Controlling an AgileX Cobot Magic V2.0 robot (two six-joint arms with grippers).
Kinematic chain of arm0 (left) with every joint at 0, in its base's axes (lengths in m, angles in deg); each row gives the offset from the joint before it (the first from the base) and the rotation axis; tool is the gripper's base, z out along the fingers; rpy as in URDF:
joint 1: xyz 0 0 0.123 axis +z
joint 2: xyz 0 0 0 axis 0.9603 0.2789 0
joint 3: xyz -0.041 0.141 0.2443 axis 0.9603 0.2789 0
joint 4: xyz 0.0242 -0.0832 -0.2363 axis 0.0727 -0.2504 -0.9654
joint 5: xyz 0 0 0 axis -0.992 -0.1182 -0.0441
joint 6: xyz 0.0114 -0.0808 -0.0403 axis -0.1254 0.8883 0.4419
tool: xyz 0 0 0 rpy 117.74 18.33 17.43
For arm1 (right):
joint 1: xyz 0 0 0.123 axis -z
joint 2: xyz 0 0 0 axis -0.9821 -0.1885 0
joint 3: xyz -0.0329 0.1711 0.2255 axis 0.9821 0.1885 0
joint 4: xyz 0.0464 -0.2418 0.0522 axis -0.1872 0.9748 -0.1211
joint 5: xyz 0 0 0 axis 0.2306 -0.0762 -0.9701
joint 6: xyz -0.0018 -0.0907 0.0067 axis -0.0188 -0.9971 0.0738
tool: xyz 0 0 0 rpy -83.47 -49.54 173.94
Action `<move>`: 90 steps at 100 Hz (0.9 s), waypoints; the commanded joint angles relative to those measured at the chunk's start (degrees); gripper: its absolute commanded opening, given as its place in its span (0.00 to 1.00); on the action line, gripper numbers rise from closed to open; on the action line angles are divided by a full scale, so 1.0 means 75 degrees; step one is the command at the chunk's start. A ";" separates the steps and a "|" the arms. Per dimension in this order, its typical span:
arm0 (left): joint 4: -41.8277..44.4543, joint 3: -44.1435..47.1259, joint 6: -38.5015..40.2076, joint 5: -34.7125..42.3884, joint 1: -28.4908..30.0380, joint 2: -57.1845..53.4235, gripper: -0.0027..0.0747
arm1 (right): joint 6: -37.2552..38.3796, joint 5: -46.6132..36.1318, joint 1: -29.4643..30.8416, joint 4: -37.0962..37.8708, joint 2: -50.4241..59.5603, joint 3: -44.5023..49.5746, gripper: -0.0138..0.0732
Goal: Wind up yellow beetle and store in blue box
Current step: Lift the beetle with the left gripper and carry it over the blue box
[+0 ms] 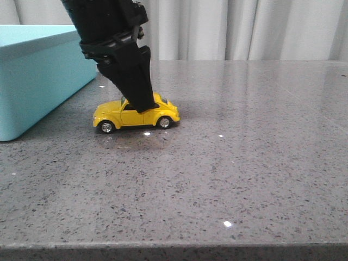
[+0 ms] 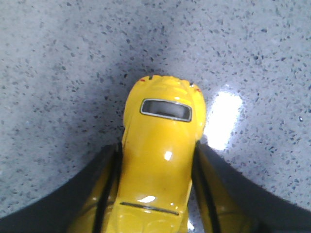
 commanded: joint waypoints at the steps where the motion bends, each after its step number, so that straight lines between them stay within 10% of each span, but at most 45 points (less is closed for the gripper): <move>1: -0.0124 -0.0565 -0.0002 -0.0024 -0.0029 -0.0353 0.32 | -0.0065 -0.0533 -0.0005 0.0004 0.0004 -0.0158 0.76; 43: -0.0094 -0.3107 0.0469 -0.0998 0.0486 -0.0894 0.32 | -0.0071 -0.0533 -0.0005 0.0011 0.0004 -0.0158 0.76; 90: 0.0060 -0.2836 0.0662 -0.2034 0.3562 -0.1441 0.32 | -0.0071 -0.0548 -0.0005 0.0011 0.0004 -0.0158 0.76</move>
